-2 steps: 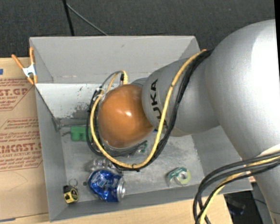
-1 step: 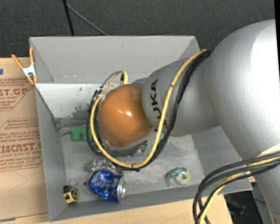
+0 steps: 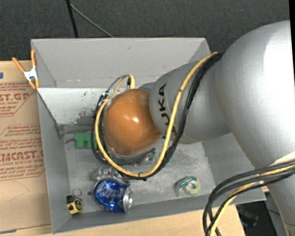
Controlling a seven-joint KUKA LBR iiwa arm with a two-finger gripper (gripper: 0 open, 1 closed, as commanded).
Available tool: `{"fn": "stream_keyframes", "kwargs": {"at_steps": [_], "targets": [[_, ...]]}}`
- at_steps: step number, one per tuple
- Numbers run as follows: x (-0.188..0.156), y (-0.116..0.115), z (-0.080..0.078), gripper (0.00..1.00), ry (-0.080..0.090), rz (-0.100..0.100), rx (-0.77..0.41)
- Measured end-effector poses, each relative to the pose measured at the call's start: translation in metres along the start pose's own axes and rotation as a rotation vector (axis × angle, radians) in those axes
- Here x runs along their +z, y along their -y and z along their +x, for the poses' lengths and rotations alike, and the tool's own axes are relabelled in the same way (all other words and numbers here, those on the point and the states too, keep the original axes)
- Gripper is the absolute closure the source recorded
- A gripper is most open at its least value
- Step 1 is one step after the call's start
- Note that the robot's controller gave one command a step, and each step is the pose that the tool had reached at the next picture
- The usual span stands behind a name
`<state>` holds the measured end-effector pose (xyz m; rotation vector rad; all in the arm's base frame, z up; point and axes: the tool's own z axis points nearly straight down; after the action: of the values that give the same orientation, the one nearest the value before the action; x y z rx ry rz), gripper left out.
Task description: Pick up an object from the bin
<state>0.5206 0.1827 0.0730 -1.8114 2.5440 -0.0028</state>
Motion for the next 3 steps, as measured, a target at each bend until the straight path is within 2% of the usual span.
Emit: {"fn": "stream_keyframes", "kwargs": {"at_steps": [3], "targets": [[0.0001, 0.0000, -0.0001, 1.00, 0.000, 0.000, 0.000]]}}
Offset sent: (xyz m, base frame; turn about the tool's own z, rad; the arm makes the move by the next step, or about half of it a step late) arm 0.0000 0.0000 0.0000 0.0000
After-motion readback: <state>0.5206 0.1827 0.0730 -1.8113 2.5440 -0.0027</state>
